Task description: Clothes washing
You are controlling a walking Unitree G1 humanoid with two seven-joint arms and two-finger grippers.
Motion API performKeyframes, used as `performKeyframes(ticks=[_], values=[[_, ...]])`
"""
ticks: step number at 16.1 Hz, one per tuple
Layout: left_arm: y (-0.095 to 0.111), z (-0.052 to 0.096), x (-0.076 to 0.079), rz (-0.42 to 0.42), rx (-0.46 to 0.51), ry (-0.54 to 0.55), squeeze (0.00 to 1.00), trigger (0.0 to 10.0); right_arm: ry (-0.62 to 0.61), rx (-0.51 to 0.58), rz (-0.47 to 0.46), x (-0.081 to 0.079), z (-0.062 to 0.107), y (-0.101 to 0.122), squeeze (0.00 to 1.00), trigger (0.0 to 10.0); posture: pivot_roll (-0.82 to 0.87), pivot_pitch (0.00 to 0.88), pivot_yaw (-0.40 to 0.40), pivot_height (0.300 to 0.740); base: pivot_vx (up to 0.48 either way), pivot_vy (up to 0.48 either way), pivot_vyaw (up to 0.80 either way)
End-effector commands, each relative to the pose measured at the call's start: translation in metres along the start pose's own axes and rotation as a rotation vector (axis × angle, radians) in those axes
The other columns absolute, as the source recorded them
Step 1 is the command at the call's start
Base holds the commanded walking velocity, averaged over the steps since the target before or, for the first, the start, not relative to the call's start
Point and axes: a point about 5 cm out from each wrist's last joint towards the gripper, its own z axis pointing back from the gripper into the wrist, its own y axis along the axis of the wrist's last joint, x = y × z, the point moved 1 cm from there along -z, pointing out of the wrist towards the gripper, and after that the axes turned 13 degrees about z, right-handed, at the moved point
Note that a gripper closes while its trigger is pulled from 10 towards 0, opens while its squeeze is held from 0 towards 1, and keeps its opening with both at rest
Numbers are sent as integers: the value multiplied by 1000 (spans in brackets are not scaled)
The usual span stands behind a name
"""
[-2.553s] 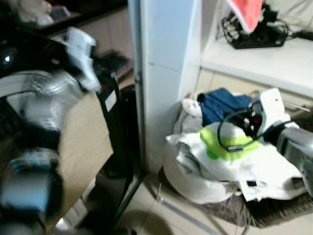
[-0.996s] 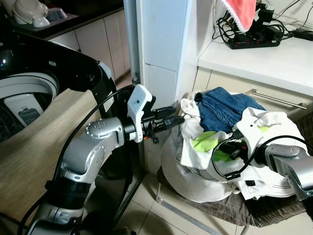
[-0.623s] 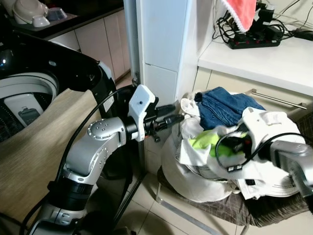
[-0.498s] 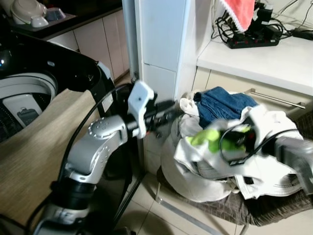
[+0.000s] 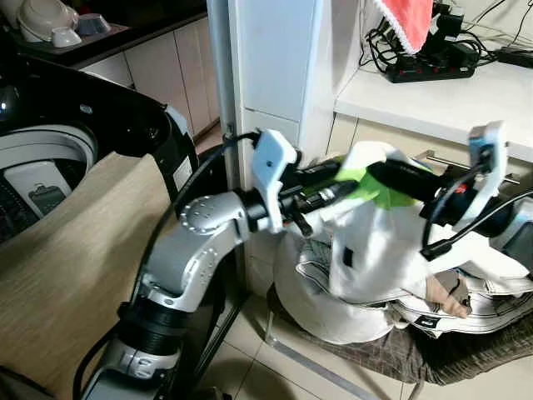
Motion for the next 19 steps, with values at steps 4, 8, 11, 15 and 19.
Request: performKeyframes(ticks=[4, 8, 11, 15, 19], values=[[-1, -6, 12, 43, -10, -92, 0, 10000, 16, 39, 17, -4, 1, 10, 0, 0, -150, 0, 39, 740, 0, 0, 0], [-11, -5, 10, 17, -64, -63, 0, 0, 16, 36, 14, -5, 0, 10, 0, 0, -148, 0, 40, 740, 0, 0, 0], [-9, -4, 4, 25, -52, -22, 0, 0, 18, 23, 17, -6, 0, 7, 0, 0, -148, 0, 41, 740, 0, 0, 0], [-7, -3, 1, 42, -33, -9, 0, 0, 20, 14, 19, -7, 0, 6, 0, 0, -148, 0, 40, 740, 0, 0, 0], [-8, -2, 1, 40, -36, -8, 0, 0, 22, 15, 19, -6, 0, 6, 0, 0, -147, 0, 39, 740, 0, 0, 0]])
